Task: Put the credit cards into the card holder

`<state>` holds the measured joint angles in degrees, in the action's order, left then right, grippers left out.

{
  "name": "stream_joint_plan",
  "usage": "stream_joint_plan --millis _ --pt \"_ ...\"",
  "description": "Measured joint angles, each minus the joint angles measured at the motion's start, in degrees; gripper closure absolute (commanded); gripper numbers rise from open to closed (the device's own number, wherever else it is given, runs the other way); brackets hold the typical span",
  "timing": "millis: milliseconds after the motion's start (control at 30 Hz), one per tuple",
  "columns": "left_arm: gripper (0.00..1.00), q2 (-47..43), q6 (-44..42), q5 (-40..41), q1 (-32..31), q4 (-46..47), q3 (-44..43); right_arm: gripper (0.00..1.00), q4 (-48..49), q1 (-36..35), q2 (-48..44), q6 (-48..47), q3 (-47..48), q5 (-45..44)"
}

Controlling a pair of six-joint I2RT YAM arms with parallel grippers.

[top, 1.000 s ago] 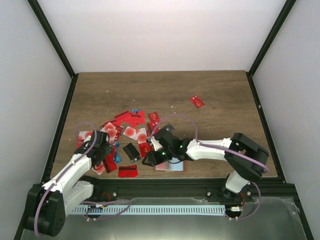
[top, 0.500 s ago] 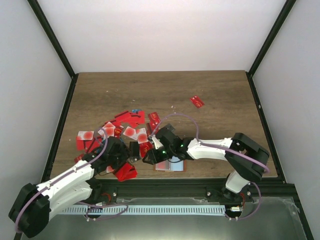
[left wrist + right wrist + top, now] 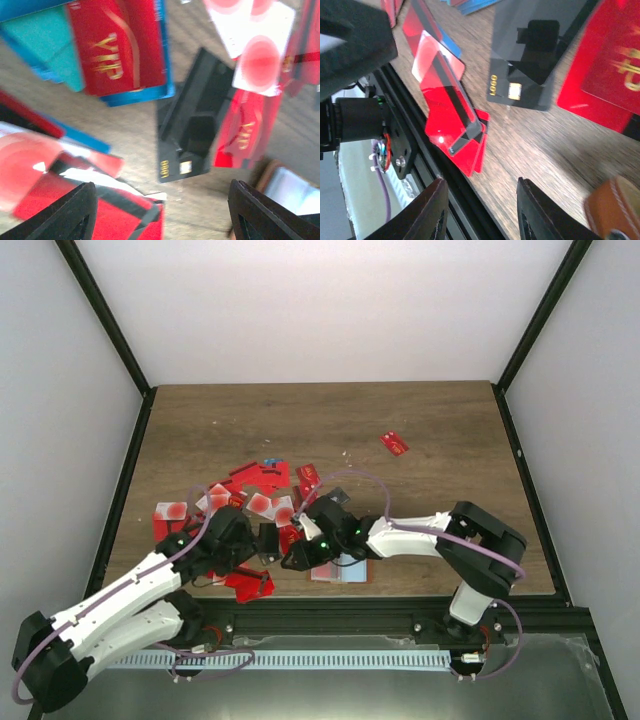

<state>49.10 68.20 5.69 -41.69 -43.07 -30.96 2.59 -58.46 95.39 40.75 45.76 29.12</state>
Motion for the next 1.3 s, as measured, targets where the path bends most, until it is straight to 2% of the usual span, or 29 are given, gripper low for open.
stream_joint_plan --millis 133,367,567,833,1300 --pt "0.26 -3.1 0.4 0.9 -0.4 -7.5 0.5 0.60 0.8 -1.3 1.9 0.0 2.6 1.3" --pt "0.26 -12.4 3.3 -0.7 -1.0 -14.0 5.0 0.62 1.6 -2.5 9.4 -2.2 11.2 3.8" --pt "0.27 -16.0 6.4 -3.6 -1.1 -14.1 11.5 0.63 1.5 -2.5 16.5 -4.3 18.8 5.4" --pt "0.32 -17.0 8.8 -4.7 -1.1 -8.9 13.8 0.64 -0.7 -2.5 21.7 -5.4 20.9 6.4" --pt "0.46 -19.7 9.9 -4.5 -1.1 -2.9 16.7 0.67 3.1 -1.4 22.2 -0.3 20.0 17.0"
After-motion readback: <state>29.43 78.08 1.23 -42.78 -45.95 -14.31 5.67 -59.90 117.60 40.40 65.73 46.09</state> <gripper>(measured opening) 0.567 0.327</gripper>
